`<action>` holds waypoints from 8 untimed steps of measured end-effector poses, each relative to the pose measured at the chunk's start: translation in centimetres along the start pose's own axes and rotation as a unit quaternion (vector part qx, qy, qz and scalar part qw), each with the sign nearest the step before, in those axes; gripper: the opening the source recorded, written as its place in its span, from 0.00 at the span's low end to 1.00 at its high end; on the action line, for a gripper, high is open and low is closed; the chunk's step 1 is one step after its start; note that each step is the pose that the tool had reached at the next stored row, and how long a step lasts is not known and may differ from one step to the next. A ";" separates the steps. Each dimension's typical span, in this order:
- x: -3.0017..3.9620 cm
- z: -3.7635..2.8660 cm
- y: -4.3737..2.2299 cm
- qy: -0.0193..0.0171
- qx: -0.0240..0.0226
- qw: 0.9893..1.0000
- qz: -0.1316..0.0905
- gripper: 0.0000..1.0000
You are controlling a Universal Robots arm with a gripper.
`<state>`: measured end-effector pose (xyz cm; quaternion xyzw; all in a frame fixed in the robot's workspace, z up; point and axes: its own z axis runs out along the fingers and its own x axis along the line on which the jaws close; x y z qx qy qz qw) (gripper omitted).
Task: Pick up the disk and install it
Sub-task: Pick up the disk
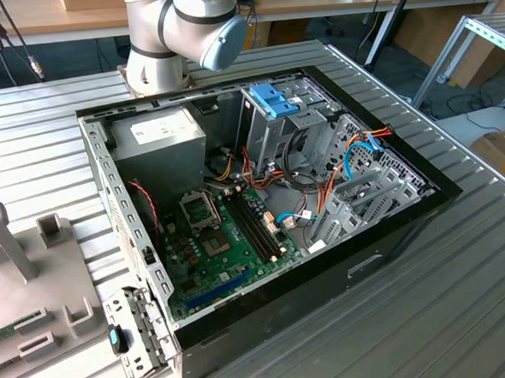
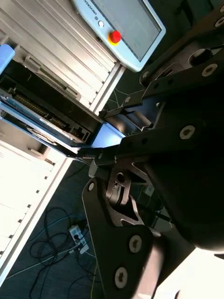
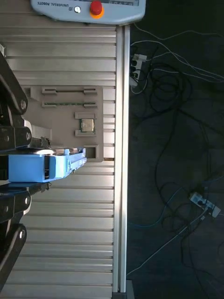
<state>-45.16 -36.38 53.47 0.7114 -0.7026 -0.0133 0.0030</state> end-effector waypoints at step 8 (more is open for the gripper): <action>0.01 -0.01 -0.35 0.000 0.000 1.000 0.000 0.36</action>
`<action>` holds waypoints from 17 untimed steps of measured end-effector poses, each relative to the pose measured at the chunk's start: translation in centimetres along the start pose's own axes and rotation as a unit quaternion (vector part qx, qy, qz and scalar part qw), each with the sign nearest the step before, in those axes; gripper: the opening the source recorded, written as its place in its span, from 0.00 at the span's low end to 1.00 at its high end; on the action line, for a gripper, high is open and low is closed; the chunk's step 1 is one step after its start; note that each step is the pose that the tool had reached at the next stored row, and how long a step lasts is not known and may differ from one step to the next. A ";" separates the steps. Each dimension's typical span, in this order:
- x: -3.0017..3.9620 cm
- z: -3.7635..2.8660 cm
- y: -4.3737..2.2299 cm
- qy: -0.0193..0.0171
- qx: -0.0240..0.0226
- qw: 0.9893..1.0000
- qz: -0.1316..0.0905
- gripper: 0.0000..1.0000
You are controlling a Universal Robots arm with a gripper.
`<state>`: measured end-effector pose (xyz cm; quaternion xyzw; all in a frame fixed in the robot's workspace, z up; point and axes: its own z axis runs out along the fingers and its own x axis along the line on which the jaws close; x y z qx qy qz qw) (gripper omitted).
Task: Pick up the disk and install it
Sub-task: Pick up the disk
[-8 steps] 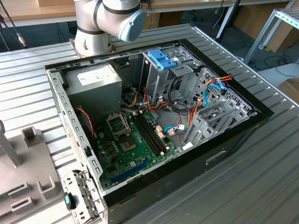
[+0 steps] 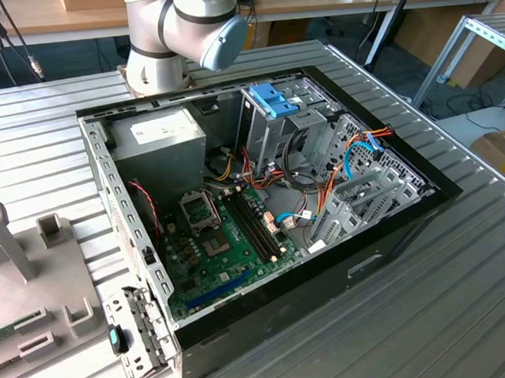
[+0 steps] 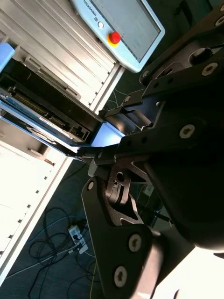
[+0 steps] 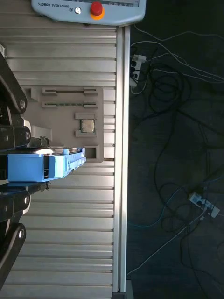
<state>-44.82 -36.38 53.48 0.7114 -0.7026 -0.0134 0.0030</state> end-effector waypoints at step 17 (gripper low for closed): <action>-0.10 -0.05 -2.04 0.000 0.000 1.000 0.000 0.36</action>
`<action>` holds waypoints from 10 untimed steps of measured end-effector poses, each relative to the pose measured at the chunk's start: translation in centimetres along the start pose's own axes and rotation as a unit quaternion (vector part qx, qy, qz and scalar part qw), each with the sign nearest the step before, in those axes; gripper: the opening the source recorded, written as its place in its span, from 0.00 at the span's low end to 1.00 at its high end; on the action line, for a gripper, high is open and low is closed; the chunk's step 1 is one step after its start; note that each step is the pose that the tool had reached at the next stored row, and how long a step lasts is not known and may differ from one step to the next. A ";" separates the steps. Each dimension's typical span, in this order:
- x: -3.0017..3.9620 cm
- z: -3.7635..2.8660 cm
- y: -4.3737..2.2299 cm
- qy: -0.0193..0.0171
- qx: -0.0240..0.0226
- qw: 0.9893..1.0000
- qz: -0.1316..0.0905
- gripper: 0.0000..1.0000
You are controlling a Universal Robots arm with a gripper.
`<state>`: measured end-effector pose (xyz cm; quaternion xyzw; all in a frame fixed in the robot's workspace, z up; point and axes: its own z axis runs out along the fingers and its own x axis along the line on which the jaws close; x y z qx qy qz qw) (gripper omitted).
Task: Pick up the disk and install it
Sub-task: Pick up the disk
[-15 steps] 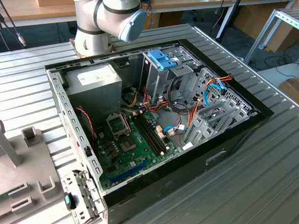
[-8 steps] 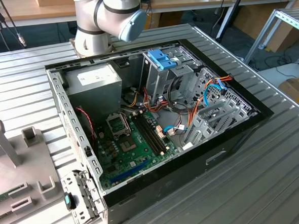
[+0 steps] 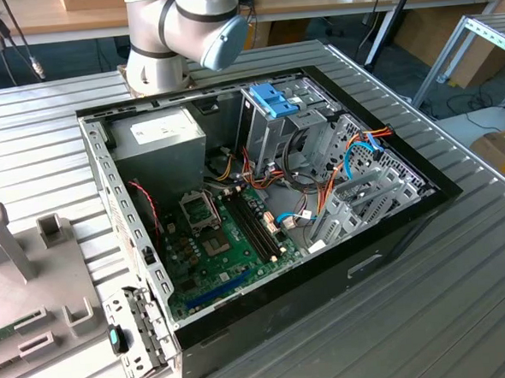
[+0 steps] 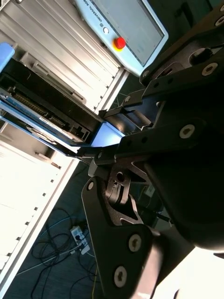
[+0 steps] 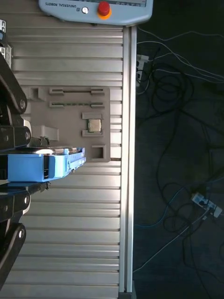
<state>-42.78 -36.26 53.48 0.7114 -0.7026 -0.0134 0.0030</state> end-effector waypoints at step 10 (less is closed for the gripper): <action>-0.28 -0.06 -2.51 0.000 0.000 1.000 0.000 0.36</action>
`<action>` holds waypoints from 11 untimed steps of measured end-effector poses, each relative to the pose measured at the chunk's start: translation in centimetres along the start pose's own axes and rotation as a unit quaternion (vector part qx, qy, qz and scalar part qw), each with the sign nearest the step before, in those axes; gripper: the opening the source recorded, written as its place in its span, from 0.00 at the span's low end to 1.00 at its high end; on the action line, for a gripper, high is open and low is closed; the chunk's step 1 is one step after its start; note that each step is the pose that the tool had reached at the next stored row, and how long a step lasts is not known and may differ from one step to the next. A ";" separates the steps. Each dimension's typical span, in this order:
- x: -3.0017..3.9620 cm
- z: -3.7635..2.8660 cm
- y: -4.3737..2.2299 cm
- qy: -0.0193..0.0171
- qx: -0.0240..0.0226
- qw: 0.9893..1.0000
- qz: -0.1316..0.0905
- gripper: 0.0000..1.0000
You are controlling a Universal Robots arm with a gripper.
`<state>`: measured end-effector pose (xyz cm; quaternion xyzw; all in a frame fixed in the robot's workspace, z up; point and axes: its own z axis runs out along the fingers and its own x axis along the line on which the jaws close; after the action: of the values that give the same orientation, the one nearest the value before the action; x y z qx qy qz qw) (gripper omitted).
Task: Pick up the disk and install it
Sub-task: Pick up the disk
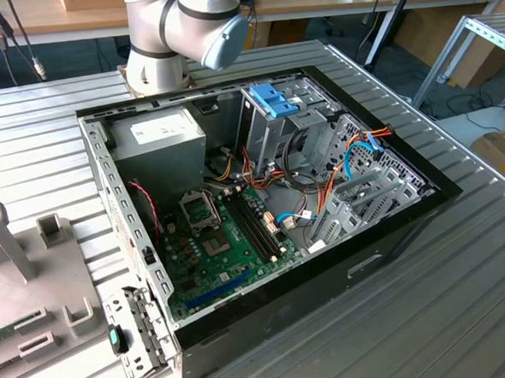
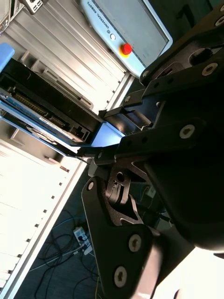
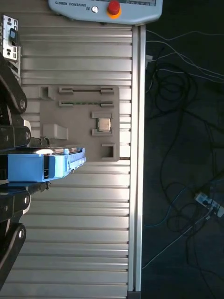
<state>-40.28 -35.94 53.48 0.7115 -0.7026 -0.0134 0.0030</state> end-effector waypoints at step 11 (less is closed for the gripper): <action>-0.41 -0.07 -3.48 0.000 0.000 1.000 0.000 0.36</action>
<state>-36.80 -35.49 53.48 0.7117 -0.7023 -0.0134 0.0030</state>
